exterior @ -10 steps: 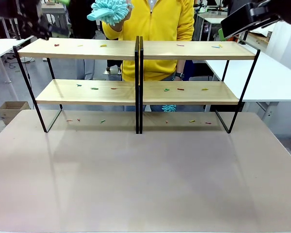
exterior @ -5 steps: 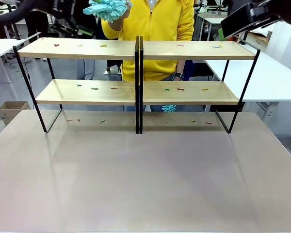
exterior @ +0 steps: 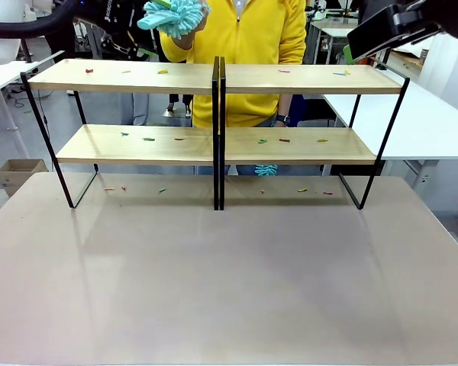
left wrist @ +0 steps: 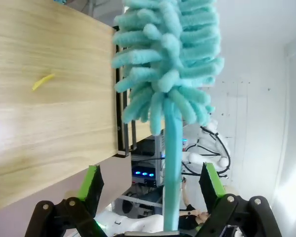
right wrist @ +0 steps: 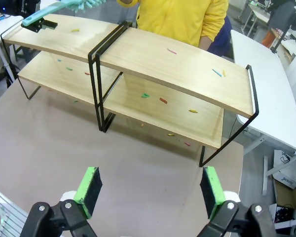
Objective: Clean the shelves.
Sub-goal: Pick up the Duster when the human hands it over.
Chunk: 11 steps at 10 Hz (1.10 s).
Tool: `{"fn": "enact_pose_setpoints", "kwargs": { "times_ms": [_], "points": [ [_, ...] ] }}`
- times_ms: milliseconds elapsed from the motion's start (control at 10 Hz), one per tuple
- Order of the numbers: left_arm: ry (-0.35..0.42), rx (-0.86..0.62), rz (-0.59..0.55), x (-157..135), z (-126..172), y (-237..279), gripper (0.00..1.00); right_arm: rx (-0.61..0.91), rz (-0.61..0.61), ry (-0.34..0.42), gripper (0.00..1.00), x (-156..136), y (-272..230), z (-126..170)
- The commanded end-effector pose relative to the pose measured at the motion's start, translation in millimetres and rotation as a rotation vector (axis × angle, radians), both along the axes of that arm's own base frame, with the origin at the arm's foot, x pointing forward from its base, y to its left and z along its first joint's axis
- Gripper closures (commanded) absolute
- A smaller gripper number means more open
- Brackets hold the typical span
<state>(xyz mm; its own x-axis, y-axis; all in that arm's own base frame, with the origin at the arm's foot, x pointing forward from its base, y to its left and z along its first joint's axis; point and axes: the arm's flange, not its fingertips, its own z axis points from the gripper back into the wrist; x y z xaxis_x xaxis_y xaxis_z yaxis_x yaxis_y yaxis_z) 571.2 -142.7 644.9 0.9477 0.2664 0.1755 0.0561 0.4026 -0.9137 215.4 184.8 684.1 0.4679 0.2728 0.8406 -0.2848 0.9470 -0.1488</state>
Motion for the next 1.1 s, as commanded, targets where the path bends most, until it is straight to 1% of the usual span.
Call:
{"fn": "enact_pose_setpoints", "kwargs": {
  "times_ms": [0,200,300,400,500,600,700,1000],
  "points": [
    [-0.022,-0.086,0.012,-1.3,6.2,4.6,0.00,0.003,-0.004,-0.001,0.00,0.1,-0.5,0.1],
    [-0.038,-0.092,-0.007,-1.3,5.3,4.2,0.00,0.003,-0.004,-0.001,0.00,0.1,-0.5,0.1],
    [-0.082,-0.057,-0.020,-3.0,6.2,2.0,0.57,0.003,-0.004,-0.001,0.00,0.1,-0.5,0.1],
    [-0.096,-0.067,-0.021,-3.9,8.5,1.5,0.57,0.003,-0.004,-0.001,0.00,0.1,-0.5,0.1],
    [-0.109,-0.049,-0.020,-5.1,10.1,1.6,1.00,0.003,-0.004,-0.001,0.00,0.1,-0.5,0.1],
    [-0.114,-0.051,-0.021,-5.7,10.3,2.4,0.62,0.003,-0.004,-0.001,0.00,0.1,-0.5,0.1],
    [-0.119,-0.058,-0.017,-6.1,10.8,3.3,1.00,0.003,-0.004,-0.001,0.00,0.1,-0.5,0.1],
    [-0.126,-0.060,-0.023,-7.3,10.8,3.4,1.00,0.003,-0.004,-0.001,0.00,0.1,-0.5,0.1]
  ]
}}
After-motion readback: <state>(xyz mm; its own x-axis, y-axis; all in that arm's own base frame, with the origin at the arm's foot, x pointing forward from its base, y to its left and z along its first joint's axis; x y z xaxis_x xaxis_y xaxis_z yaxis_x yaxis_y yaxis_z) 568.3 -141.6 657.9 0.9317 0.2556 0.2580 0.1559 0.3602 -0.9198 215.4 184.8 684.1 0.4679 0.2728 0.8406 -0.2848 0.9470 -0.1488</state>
